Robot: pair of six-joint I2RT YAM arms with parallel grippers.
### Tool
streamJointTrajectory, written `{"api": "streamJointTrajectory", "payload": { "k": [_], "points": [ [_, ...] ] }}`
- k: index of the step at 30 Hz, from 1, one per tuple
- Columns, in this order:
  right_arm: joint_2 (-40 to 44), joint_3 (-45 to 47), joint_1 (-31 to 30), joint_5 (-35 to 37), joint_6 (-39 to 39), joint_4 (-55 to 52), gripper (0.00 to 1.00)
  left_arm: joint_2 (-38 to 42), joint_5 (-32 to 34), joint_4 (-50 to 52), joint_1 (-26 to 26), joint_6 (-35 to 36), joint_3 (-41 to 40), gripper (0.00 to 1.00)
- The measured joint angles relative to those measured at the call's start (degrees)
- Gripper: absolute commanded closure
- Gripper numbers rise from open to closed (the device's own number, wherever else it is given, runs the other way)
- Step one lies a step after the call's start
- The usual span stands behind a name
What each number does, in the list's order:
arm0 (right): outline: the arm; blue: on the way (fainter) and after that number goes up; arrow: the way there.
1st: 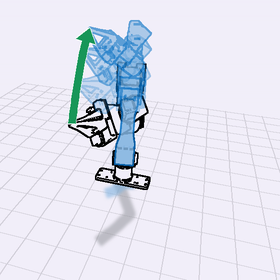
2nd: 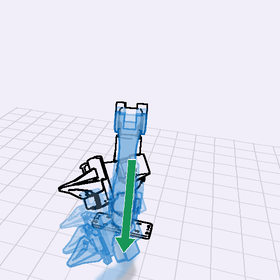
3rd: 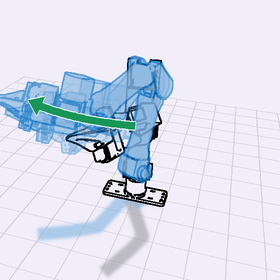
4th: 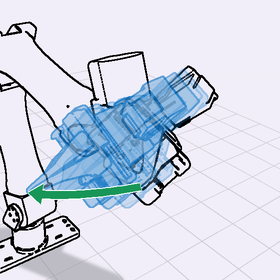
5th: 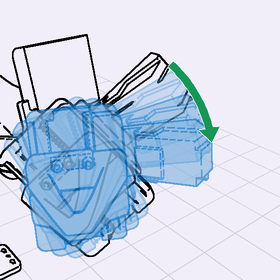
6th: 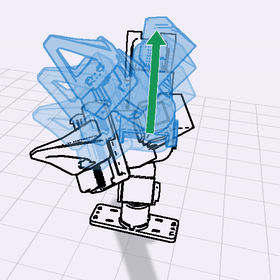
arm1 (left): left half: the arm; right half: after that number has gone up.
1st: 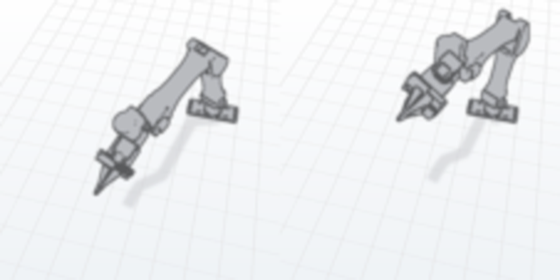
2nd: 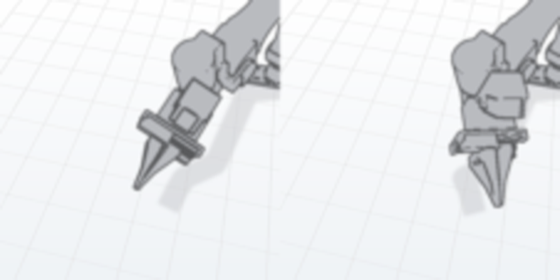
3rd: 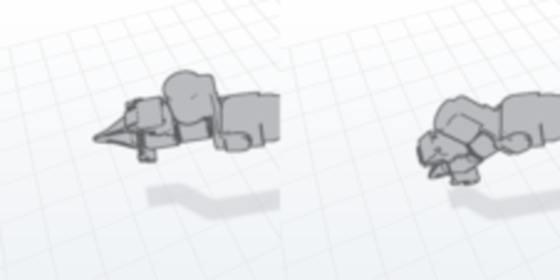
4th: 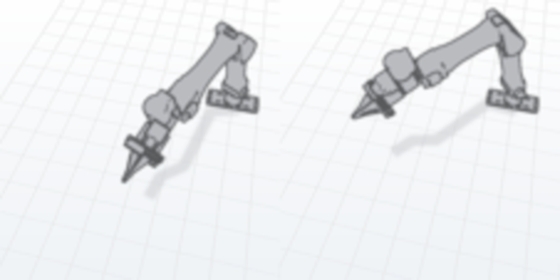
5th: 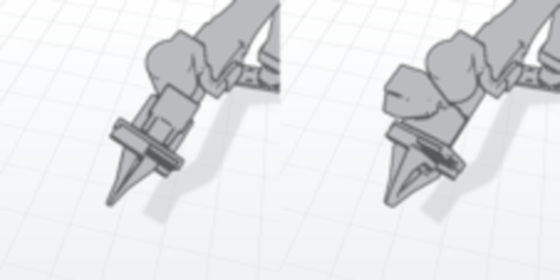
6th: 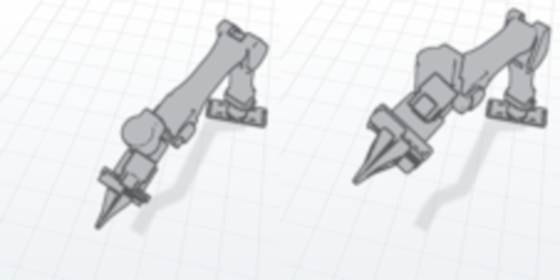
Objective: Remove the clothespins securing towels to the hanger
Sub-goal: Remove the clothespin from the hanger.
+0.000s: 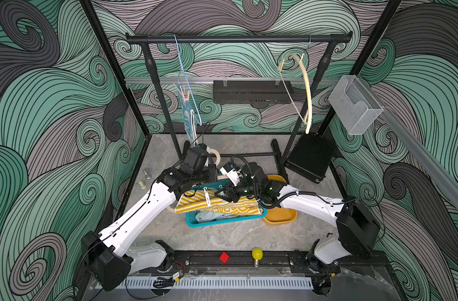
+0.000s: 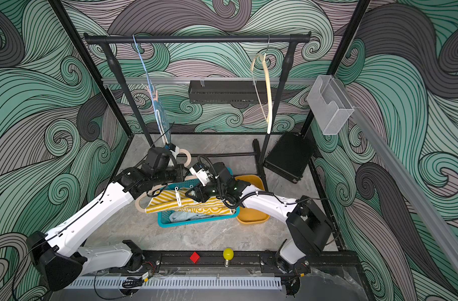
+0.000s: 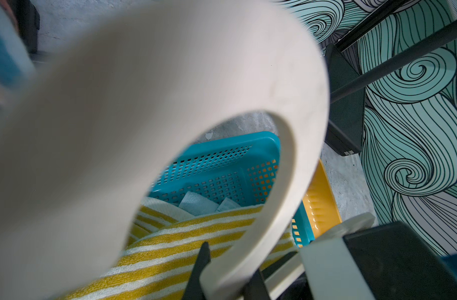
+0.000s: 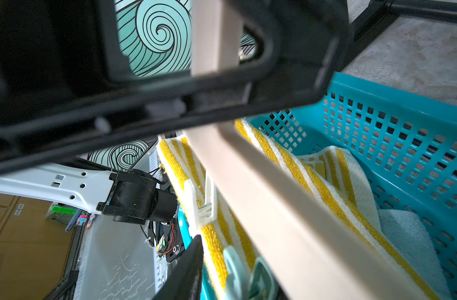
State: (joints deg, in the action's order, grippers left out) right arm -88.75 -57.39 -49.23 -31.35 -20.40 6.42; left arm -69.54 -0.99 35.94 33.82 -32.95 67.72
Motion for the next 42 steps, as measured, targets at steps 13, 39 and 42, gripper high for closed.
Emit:
{"api": "streamJointTrajectory", "payload": {
  "k": [13, 39, 42],
  "points": [
    [-0.4, 0.0, 0.1, -0.4, -0.2, -0.1, 0.67, 0.2, -0.1, -0.3, 0.0, 0.2, -0.4, 1.0],
    [-1.2, -0.7, 0.3, 1.0, 0.0, -1.1, 1.0, 0.1, -0.7, -0.4, 0.0, 0.4, -0.5, 1.0],
    [-1.2, -1.1, 0.3, 1.6, 0.3, -1.9, 1.0, 0.1, -0.7, -0.5, 0.0, 0.4, -0.5, 1.0]
  ]
}}
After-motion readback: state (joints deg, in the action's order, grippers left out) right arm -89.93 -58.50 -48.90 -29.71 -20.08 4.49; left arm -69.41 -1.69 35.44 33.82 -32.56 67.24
